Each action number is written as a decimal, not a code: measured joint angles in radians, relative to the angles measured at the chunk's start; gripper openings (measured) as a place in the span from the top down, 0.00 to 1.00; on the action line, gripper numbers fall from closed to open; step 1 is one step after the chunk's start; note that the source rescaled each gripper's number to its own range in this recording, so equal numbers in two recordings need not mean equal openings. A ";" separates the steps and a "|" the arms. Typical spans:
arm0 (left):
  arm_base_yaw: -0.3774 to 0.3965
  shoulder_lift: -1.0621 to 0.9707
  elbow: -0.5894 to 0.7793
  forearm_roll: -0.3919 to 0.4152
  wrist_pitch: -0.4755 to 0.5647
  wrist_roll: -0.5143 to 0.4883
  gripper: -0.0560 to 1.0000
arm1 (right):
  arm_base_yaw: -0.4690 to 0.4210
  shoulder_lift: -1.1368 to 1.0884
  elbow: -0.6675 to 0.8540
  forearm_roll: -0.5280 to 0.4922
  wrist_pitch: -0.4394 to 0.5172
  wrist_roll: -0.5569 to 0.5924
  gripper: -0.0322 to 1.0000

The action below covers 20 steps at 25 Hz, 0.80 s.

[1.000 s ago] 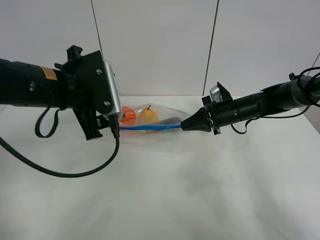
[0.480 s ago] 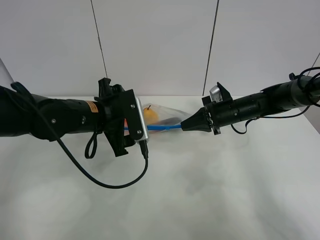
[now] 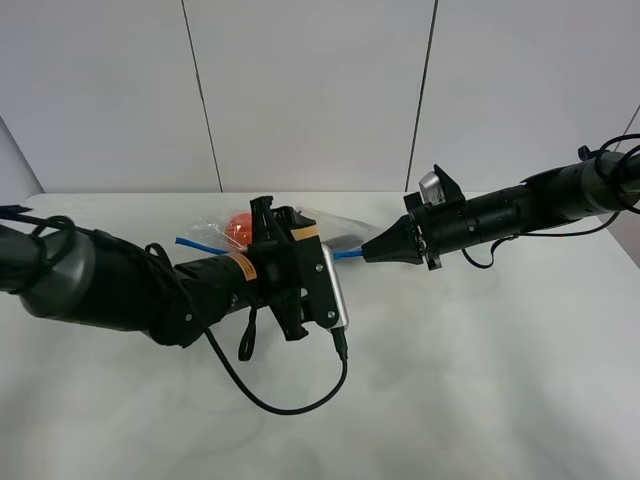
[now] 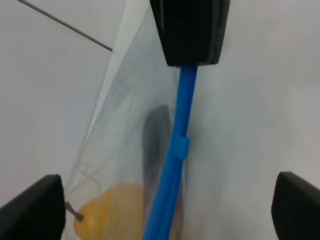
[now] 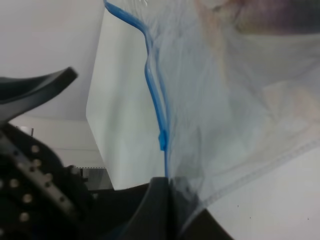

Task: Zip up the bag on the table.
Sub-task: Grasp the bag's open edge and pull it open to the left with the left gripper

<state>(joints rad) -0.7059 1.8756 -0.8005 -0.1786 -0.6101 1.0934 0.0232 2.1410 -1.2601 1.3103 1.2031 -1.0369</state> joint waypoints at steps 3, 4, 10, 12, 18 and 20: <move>0.000 0.041 0.000 -0.002 -0.058 -0.029 0.00 | 0.000 0.000 0.000 0.000 0.000 0.000 0.97; 0.000 0.054 -0.001 -0.002 -0.075 -0.038 0.00 | 0.000 0.000 0.000 0.000 0.000 0.000 0.97; 0.000 0.103 -0.021 -0.002 -0.147 -0.058 0.12 | 0.000 0.000 0.000 -0.003 0.000 0.000 0.97; 0.000 0.122 -0.034 -0.002 -0.181 -0.060 0.15 | 0.000 0.000 0.000 -0.003 0.000 0.000 0.97; 0.000 0.177 -0.044 0.009 -0.255 -0.064 0.18 | 0.000 0.000 0.000 -0.003 0.000 0.000 0.97; 0.000 0.182 -0.044 0.015 -0.271 -0.065 0.26 | 0.000 0.000 0.000 -0.003 0.000 0.000 0.97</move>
<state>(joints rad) -0.7059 2.0580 -0.8446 -0.1631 -0.8814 1.0289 0.0232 2.1410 -1.2601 1.3074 1.2031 -1.0369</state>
